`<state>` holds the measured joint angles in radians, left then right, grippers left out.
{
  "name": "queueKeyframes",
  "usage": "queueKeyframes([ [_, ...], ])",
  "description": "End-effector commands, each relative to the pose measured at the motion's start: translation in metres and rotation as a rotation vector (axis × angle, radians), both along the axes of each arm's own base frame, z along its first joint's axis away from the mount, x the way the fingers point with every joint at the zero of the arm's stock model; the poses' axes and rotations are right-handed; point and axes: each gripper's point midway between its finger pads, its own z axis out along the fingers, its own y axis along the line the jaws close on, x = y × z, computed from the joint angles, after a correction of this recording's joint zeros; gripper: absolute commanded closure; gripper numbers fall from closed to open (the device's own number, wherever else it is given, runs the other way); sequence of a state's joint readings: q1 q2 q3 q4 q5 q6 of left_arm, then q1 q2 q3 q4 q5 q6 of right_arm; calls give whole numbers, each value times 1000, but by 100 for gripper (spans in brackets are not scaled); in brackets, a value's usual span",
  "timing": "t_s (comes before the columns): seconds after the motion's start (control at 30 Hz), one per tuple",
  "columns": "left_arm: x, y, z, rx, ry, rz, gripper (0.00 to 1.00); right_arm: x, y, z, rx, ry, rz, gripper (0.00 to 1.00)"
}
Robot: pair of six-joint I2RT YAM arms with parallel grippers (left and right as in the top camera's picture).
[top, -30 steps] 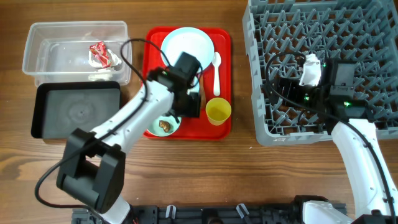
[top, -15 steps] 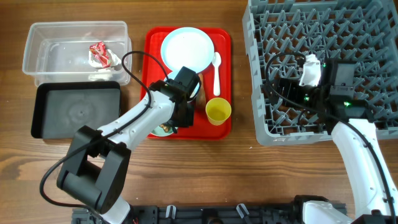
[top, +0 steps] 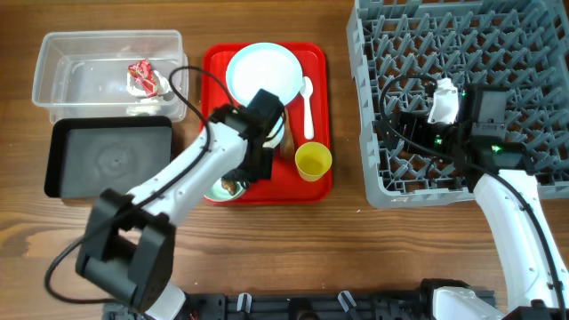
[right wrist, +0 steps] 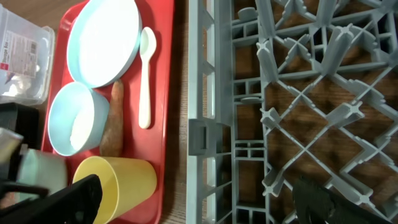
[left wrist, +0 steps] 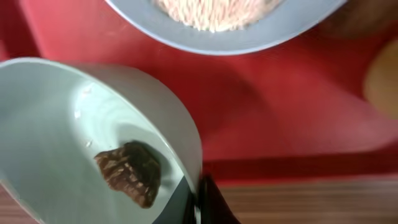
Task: Sort waste into correct bins and load items into the dishwasher rack
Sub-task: 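Grasp the rim of the light-green bowl with left gripper, then move the green bowl over the black tray and tip out the scrap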
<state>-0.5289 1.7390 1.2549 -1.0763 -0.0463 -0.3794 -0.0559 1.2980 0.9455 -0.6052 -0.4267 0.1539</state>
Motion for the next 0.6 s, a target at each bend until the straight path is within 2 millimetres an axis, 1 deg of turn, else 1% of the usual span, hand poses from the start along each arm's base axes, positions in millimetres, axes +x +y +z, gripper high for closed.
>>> queueKeyframes([
  [0.0,29,3,69,-87,-154,24,96,5,2,7,16,-17,4,0],
  [0.03,34,11,85,-97,-182,46,96,6,2,8,15,-22,4,0],
  [0.07,37,20,97,-105,-205,74,96,7,2,8,15,-25,4,0],
  [0.17,43,46,116,-123,-249,152,96,7,2,9,15,-26,3,0],
  [0.27,46,68,123,-192,-242,165,96,7,2,8,15,-25,3,0],
  [0.4,50,97,125,-320,-219,192,96,7,2,8,15,-25,3,0],
  [0.57,61,132,132,-565,-245,220,96,7,2,8,15,-25,3,0],
])
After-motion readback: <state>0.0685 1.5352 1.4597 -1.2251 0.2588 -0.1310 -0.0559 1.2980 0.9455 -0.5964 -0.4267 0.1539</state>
